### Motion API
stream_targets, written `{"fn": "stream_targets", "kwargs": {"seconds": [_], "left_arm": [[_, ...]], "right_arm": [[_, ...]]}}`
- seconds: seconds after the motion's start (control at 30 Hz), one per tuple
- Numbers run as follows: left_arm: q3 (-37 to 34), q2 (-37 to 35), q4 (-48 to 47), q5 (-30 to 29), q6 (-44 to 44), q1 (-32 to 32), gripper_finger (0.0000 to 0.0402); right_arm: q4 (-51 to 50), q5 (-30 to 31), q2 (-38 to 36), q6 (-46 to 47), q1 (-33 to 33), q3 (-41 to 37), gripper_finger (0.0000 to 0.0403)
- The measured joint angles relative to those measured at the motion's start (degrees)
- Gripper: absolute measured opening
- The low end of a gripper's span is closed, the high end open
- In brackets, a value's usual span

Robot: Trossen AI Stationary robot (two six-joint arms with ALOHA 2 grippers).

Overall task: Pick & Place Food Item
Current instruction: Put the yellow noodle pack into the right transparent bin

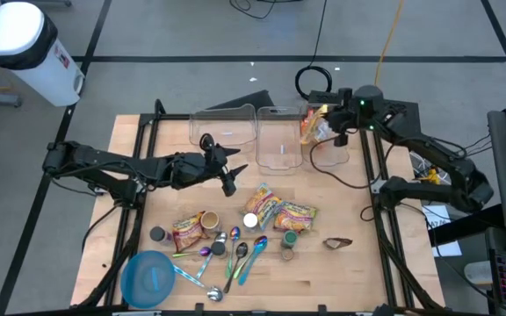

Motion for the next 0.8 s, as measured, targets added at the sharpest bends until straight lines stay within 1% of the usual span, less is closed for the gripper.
{"fn": "stream_targets", "kwargs": {"seconds": [0.2, 0.3, 0.47, 0.67, 0.73, 0.8], "left_arm": [[0.0, 0.0, 0.0, 0.0, 0.0, 0.0, 0.0255], [0.0, 0.0, 0.0, 0.0, 0.0, 0.0, 0.0255], [0.0, 0.0, 0.0, 0.0, -0.1, 0.0, 0.0255], [0.0, 0.0, 0.0, 0.0, -0.1, 0.0, 0.0255], [0.0, 0.0, 0.0, 0.0, -0.1, 0.0, 0.0255], [0.0, 0.0, 0.0, 0.0, -0.1, 0.0, 0.0255]], "right_arm": [[-0.3, -0.6, 0.0, -1.2, -4.7, 0.0, 0.0], [1.0, -1.4, 0.0, -2.7, -5.2, 0.0, 0.0], [1.8, 0.5, 0.3, -3.3, -4.9, 0.0, 0.0], [2.4, 5.7, 3.7, -3.0, -3.3, -0.2, 0.0], [4.3, 8.9, 5.4, -0.3, -2.6, -0.2, 0.0], [7.5, 12.8, 7.1, 5.4, -2.1, -0.2, 0.0]]}}
